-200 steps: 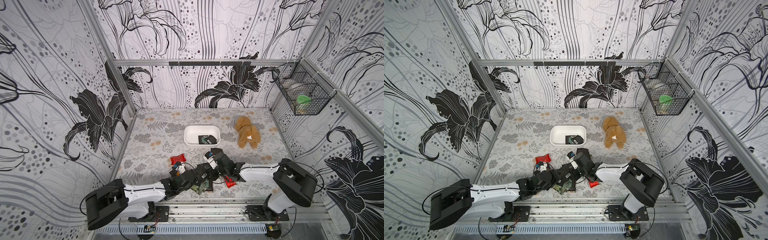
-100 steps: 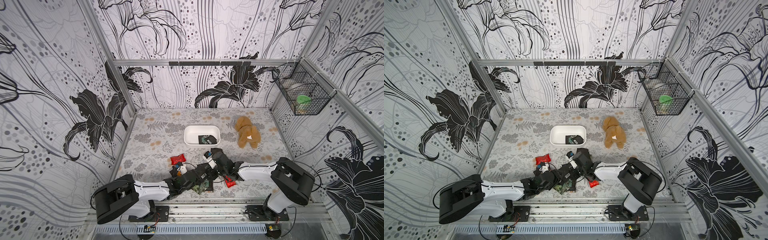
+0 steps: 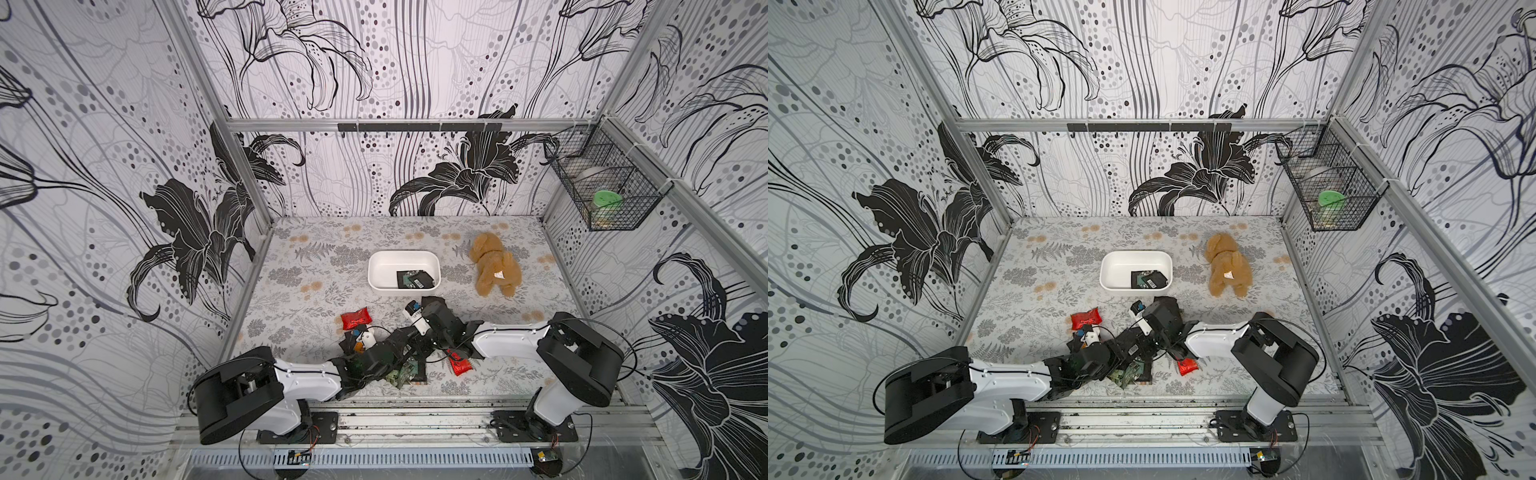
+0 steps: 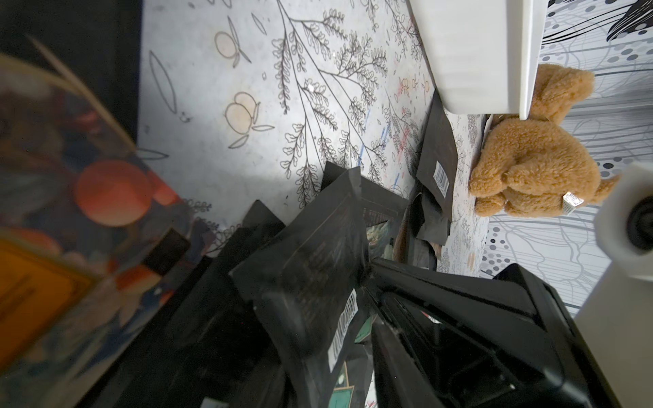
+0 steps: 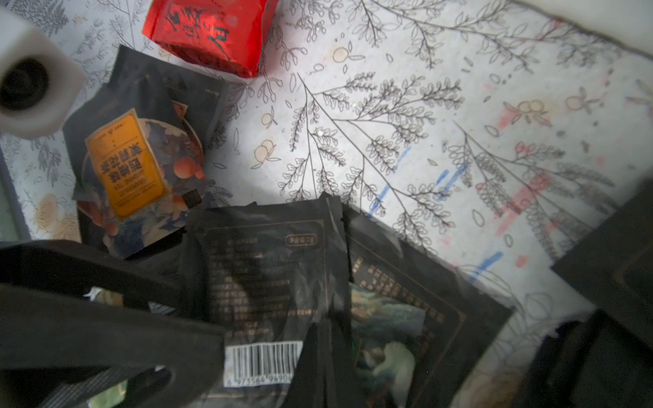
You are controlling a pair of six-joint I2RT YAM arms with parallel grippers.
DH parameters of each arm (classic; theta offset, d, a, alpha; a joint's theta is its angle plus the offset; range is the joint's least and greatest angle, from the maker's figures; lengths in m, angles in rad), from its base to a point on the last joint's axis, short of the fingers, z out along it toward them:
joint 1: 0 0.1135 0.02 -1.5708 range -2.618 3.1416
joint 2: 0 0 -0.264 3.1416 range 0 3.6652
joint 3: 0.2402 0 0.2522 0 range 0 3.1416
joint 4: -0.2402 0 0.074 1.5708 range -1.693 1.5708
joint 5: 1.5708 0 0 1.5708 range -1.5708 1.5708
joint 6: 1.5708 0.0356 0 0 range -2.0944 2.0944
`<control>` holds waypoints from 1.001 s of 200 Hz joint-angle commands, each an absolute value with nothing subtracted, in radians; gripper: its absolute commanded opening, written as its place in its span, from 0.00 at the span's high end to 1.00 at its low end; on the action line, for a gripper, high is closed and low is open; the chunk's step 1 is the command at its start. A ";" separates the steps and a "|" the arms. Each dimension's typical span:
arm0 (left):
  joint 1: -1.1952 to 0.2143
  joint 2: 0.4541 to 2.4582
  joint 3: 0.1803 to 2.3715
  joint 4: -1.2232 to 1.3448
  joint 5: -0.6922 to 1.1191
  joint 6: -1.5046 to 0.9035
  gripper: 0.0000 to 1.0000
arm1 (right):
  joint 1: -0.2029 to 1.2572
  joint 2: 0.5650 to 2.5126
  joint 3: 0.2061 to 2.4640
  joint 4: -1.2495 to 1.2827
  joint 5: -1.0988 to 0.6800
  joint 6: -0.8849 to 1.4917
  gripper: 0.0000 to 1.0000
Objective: Put the tea bags into the storage box
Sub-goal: Pick up the tea bag from the center of the board.
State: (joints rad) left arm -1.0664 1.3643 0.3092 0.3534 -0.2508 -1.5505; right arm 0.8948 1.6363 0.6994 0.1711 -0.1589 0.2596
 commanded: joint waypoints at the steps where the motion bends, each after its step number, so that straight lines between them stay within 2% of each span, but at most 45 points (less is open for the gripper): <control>1: -1.072 1.378 0.318 0.364 -0.256 -1.544 0.69 | 0.900 1.650 0.693 0.138 -0.188 0.243 0.97; 15: -1.072 1.375 0.321 0.366 -0.258 -1.543 0.70 | 0.900 1.641 0.688 0.144 -0.195 0.244 0.98; 81: -1.072 1.356 0.349 0.360 -0.270 -1.524 0.90 | 0.901 1.570 0.642 0.180 -0.201 0.240 0.98; 107: -1.072 1.321 0.355 0.323 -0.283 -1.513 0.95 | 0.900 1.499 0.603 0.207 -0.165 0.242 0.98; 130: -1.072 1.279 0.371 0.251 -0.297 -1.489 1.00 | 0.900 1.401 0.549 0.226 -0.054 0.258 0.98; 160: -1.072 1.199 0.420 0.072 -0.343 -1.424 1.00 | 0.901 1.263 0.489 0.183 0.199 0.316 0.96; 200: -1.071 1.120 0.574 -0.223 -0.463 -1.264 1.00 | 0.901 1.082 0.418 0.094 0.489 0.414 0.88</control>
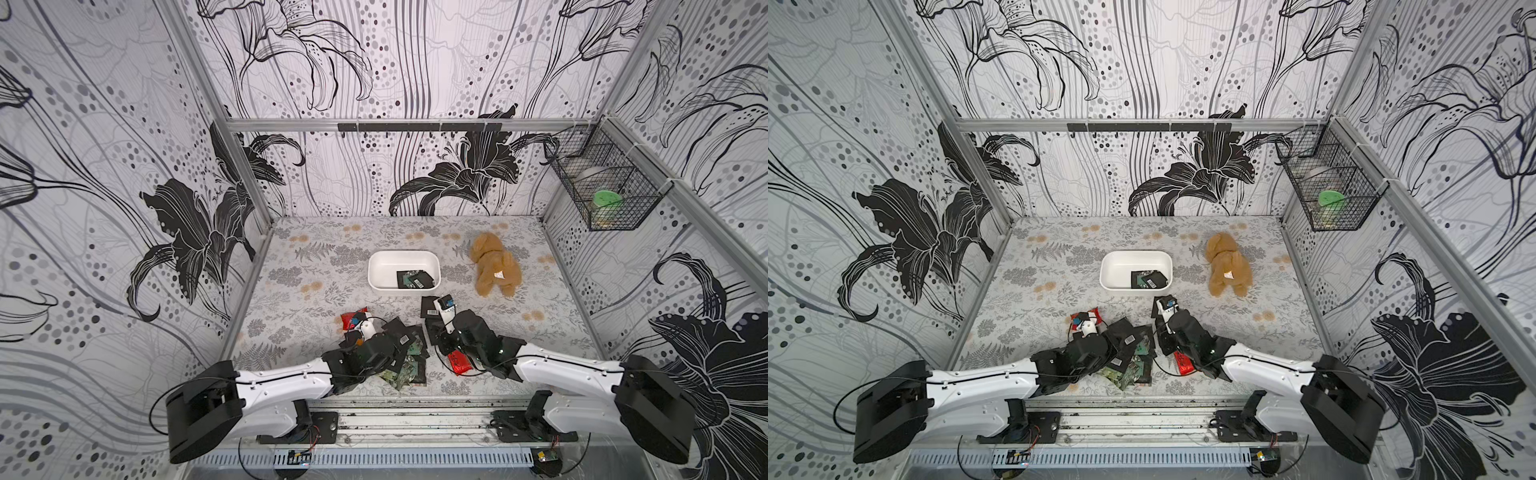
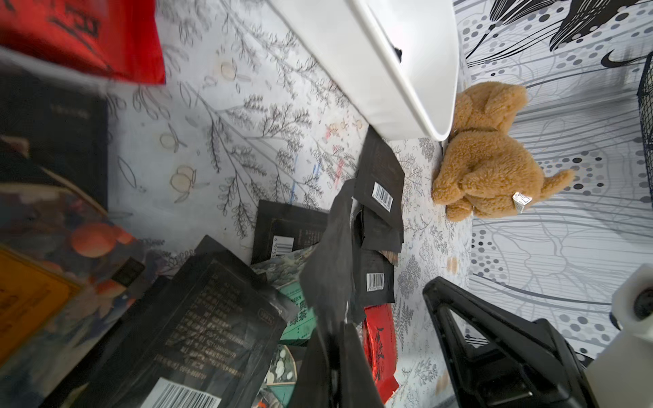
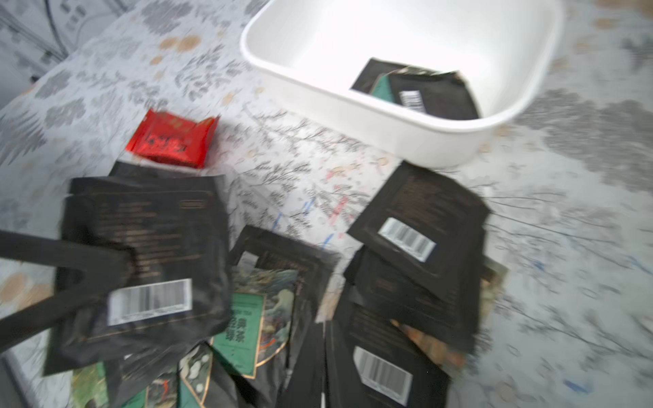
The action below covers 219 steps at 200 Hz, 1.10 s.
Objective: Put the tea bags into the storage box
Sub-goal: Pick up the tea bag from the center of the board, then place the tea bag in the storage box.
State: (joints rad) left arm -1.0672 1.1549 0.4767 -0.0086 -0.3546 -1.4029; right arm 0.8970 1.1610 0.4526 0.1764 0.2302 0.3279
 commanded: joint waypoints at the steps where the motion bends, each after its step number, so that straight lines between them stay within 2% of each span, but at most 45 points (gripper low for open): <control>1: -1.071 1.119 0.576 -0.230 -0.466 -1.259 1.00 | 0.901 1.080 0.418 0.092 0.496 0.417 0.87; 22: -1.071 1.135 0.699 -0.349 -0.535 -1.144 1.00 | 0.899 1.041 0.405 0.036 0.607 0.471 0.83; 56: -1.052 1.235 0.902 -0.477 -0.649 -0.992 1.00 | 0.896 1.034 0.405 0.017 0.631 0.500 0.77; 93: -0.936 1.396 1.045 -0.422 -0.573 -0.865 1.00 | 0.876 1.054 0.417 0.006 0.612 0.512 0.75; 156: -0.770 1.711 1.309 -0.353 -0.397 -0.784 1.00 | 0.674 1.010 0.346 0.109 0.264 0.492 0.71; 219: -0.715 1.935 1.501 -0.360 -0.357 -0.770 1.00 | 0.638 1.003 0.331 0.134 0.190 0.478 0.68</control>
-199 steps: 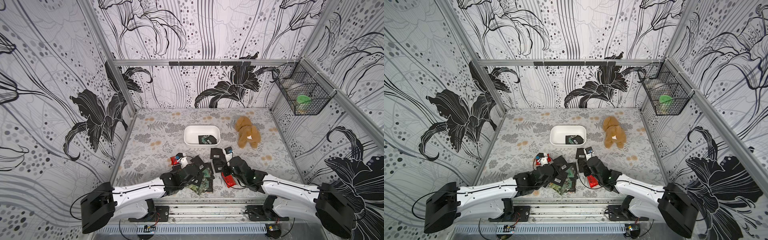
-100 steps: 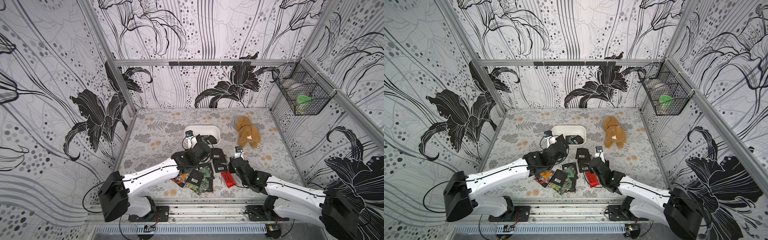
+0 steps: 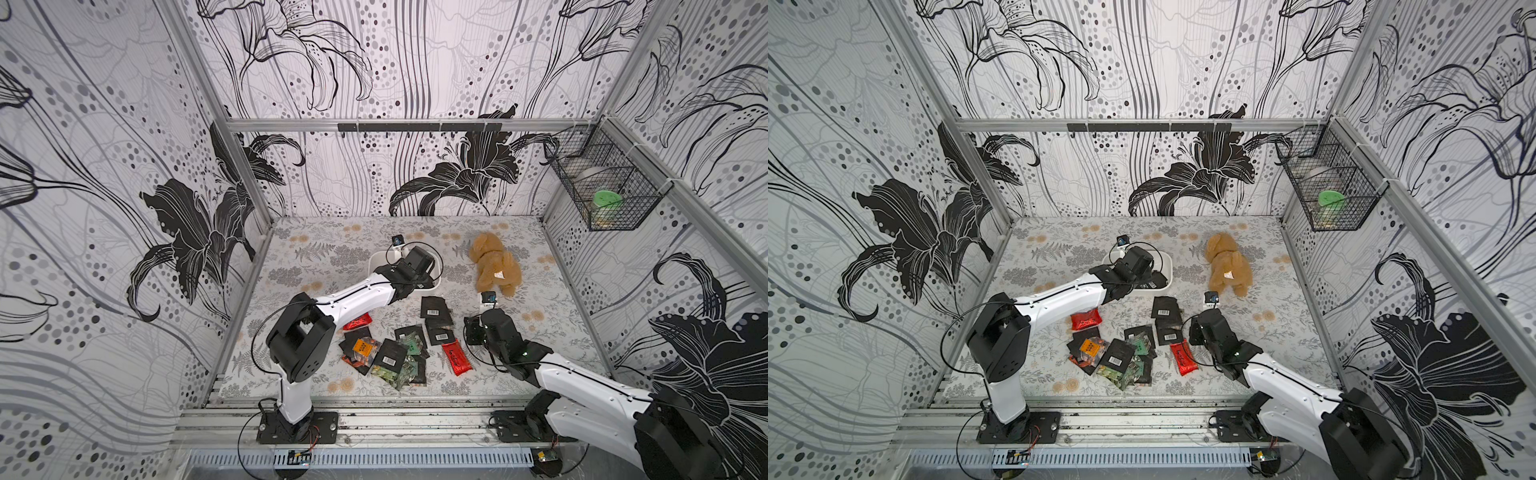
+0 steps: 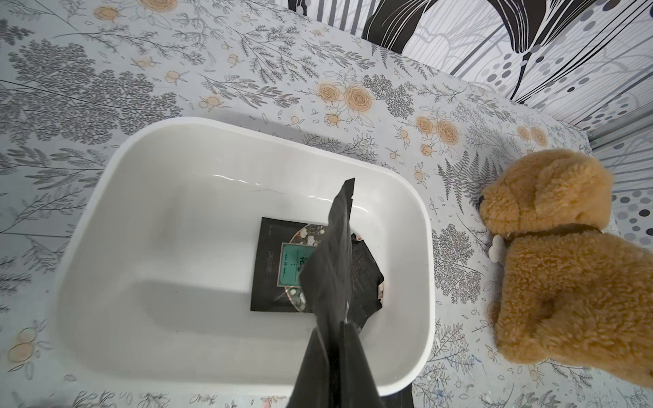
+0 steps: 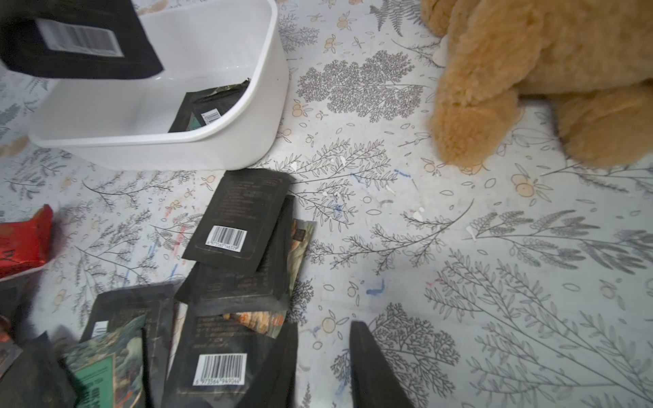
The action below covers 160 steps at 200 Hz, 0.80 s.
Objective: Put the tea bags into the storage box
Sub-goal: Place the tea bag in the storage box.
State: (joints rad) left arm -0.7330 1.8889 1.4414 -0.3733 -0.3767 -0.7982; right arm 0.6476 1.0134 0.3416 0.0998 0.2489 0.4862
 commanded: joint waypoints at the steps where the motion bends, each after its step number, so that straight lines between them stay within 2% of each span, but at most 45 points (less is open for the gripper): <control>1: -0.714 1.938 1.504 -0.361 -0.360 -0.769 1.00 | 0.638 1.002 0.331 0.134 0.188 0.478 0.68; 21: -0.706 1.984 1.584 -0.439 -0.443 -0.761 1.00 | 0.638 1.003 0.328 0.148 0.159 0.469 0.65; 42: -0.698 1.994 1.629 -0.500 -0.447 -0.749 0.79 | 0.636 1.001 0.322 0.163 0.133 0.459 0.63; 56: -0.691 1.967 1.623 -0.518 -0.448 -0.746 0.54 | 0.635 1.000 0.321 0.166 0.126 0.452 0.62; 84: -0.686 1.856 1.553 -0.522 -0.503 -0.751 0.37 | 0.635 0.998 0.321 0.168 0.121 0.443 0.62; 120: -0.686 1.641 1.349 -0.440 -0.467 -0.784 0.33 | 0.635 0.982 0.313 0.182 0.109 0.432 0.62; 160: -0.698 1.414 1.038 -0.262 -0.187 -0.888 0.31 | 0.636 0.961 0.307 0.168 0.131 0.431 0.60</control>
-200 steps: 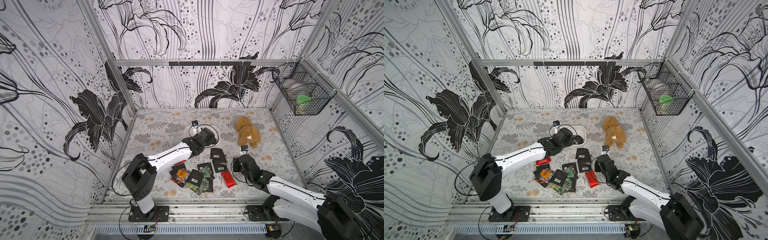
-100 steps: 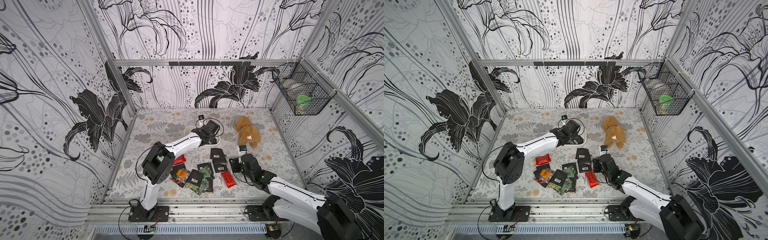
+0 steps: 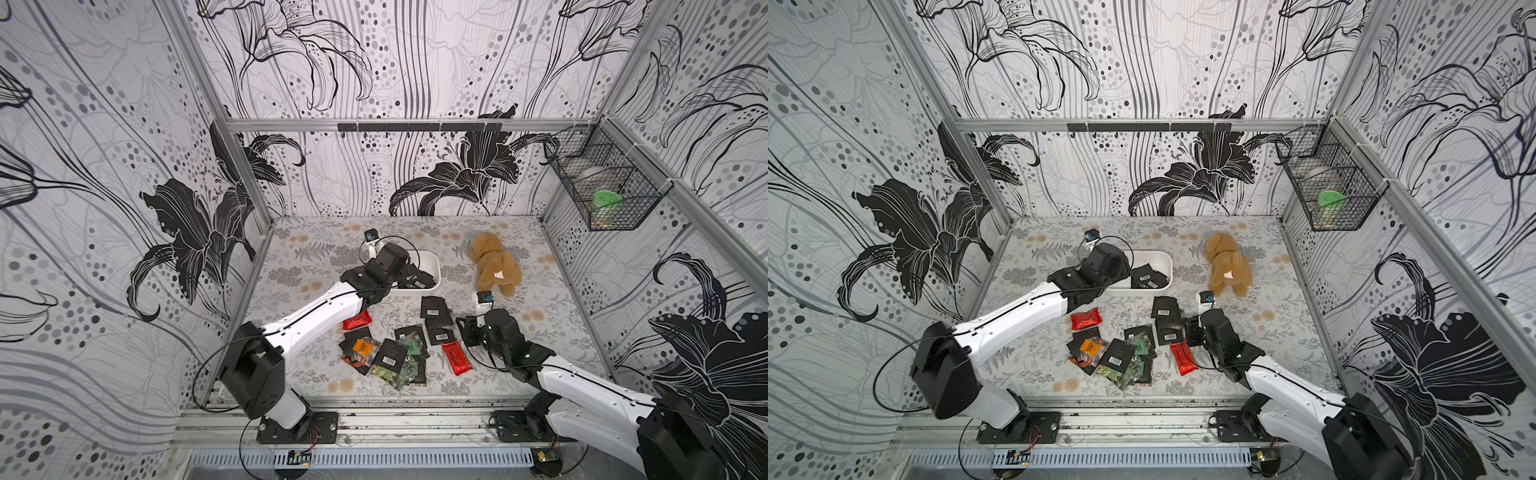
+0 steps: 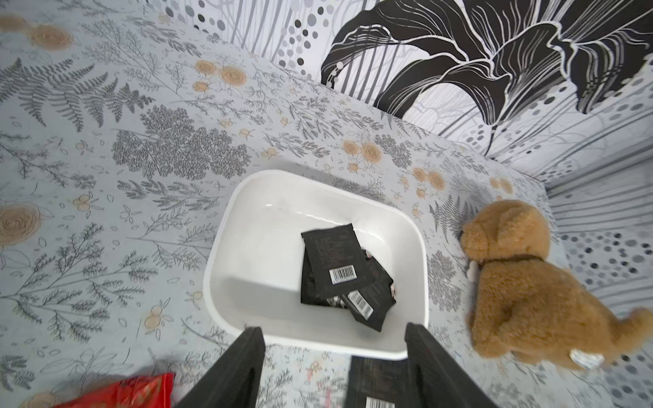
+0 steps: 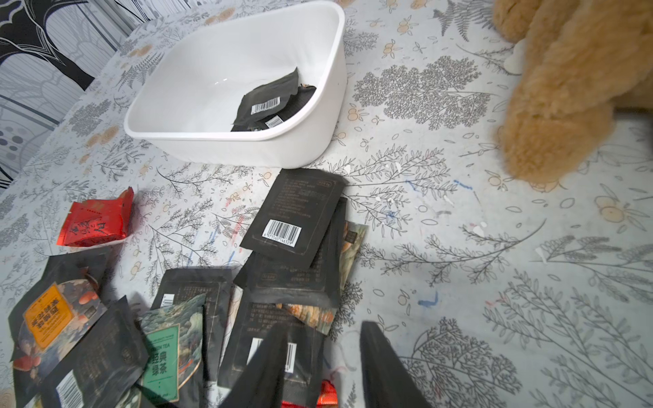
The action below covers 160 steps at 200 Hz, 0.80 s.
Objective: Put the tea bags into the storage box
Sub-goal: Place the tea bag in the storage box, then pick up the tea bag from the center of the board.
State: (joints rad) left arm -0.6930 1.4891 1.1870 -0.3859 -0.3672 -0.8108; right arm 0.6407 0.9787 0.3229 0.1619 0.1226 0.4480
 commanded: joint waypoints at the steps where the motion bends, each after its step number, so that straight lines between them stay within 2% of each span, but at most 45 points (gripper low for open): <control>1: -0.699 1.410 1.030 -0.256 -0.183 -0.893 0.31 | 0.635 0.961 0.307 0.167 0.131 0.432 0.60; 24: -0.763 1.307 0.884 -0.177 -0.151 -0.989 0.31 | 0.636 0.988 0.332 0.113 0.156 0.456 0.61; 46: -0.855 1.231 0.776 -0.119 -0.181 -1.083 0.32 | 0.636 1.013 0.390 -0.008 0.108 0.489 0.61; 73: -0.968 1.191 0.630 0.079 -0.152 -1.215 0.32 | 0.636 1.002 0.417 -0.134 0.054 0.539 0.60; 98: -1.065 1.224 0.572 0.173 -0.222 -1.339 0.35 | 0.636 0.979 0.410 -0.201 0.038 0.577 0.61; 123: -1.125 1.325 0.563 0.296 -0.182 -1.388 0.36 | 0.636 0.940 0.383 -0.221 -0.002 0.619 0.62; 160: -1.196 1.476 0.642 0.337 -0.154 -1.399 0.38 | 0.637 0.904 0.381 -0.293 -0.029 0.644 0.62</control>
State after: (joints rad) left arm -1.1641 1.4151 0.5858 0.2253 -0.1738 -1.3609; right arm 0.6388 0.9276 0.3927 -0.2111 0.0032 0.6029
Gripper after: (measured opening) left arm 0.623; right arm 0.380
